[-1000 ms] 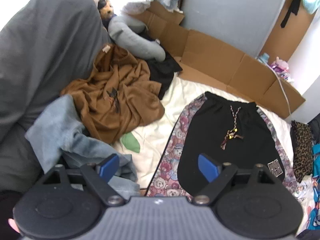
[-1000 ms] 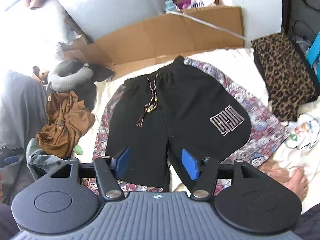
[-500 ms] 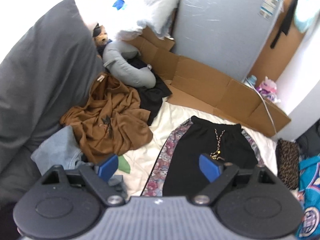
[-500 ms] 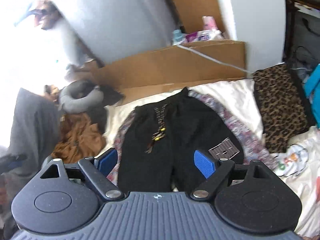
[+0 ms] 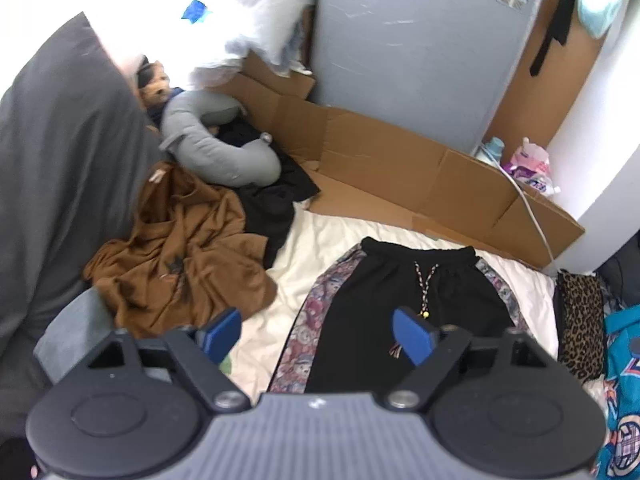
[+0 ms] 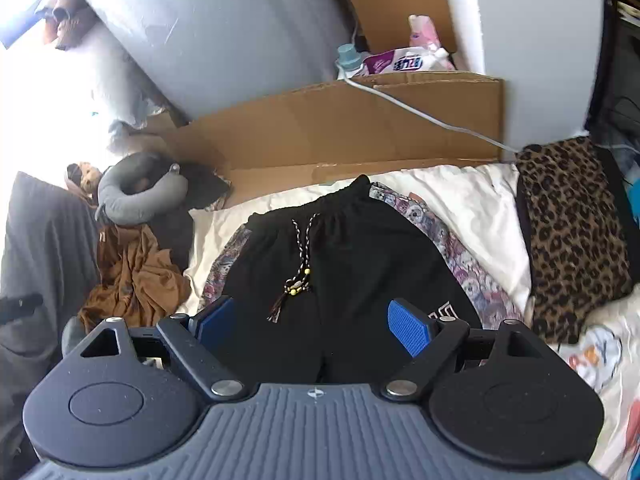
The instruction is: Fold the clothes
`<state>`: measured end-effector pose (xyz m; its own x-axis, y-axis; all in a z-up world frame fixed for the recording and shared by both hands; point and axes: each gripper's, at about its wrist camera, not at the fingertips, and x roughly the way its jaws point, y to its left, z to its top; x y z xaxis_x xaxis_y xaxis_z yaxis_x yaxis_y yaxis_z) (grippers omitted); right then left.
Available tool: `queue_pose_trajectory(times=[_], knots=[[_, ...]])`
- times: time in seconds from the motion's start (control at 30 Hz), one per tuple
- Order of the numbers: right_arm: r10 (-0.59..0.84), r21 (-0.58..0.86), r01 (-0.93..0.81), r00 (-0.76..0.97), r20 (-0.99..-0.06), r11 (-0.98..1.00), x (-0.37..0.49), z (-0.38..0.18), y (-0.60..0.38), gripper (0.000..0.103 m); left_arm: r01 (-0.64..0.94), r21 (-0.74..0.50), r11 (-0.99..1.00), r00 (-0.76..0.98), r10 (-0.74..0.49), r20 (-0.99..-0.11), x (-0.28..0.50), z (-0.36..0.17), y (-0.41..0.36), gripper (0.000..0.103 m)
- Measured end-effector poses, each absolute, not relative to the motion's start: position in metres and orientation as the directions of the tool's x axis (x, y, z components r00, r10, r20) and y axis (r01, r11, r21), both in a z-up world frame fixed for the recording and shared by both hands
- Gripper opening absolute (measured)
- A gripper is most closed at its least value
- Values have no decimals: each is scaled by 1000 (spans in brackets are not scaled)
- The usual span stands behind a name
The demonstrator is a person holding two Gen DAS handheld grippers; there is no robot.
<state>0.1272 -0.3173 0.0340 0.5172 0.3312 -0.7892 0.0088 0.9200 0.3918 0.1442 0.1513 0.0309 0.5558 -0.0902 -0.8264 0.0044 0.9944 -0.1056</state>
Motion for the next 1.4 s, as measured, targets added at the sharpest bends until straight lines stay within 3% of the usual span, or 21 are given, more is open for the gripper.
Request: queue_pose_trajectory(times=[0.43,0.57,0.87,0.93,1.1,1.23,1.33,1.4], knots=[[309,318,-61,463,-831,946,193,-52,-320,84,28,-130,991,507,-127,-853,224,-68,112,53],[301,294,-89,453,-839,952,198,-89,-319,83,62,-146,987,487,-158,-859,234,-111,98,49],[331,303,-133,383,-862,944,204,-205,-304,68,111,-140,984,440,-175,-881,250,-229,81,44],[309,268,-160,361,-880,950,198,-228,-296,57,111,-122,986,425,-158,-891,252,-251,83,43],[409,361,-194,361,-838,912,169,-245,-277,54,98,-68,993,383,-100,-918,244,-288,89,42],[495,439,-229,361,-791,869,145,-255,-262,23,116,-6,993,397,-52,-916,233,-306,92,41],[528,470,-242,358,-770,849,128,-268,-251,18,114,39,993,409,-12,-912,230,-319,98,31],[546,490,-242,351,-760,837,116,-275,-244,13,86,18,996,405,-18,-914,230,-323,105,30]])
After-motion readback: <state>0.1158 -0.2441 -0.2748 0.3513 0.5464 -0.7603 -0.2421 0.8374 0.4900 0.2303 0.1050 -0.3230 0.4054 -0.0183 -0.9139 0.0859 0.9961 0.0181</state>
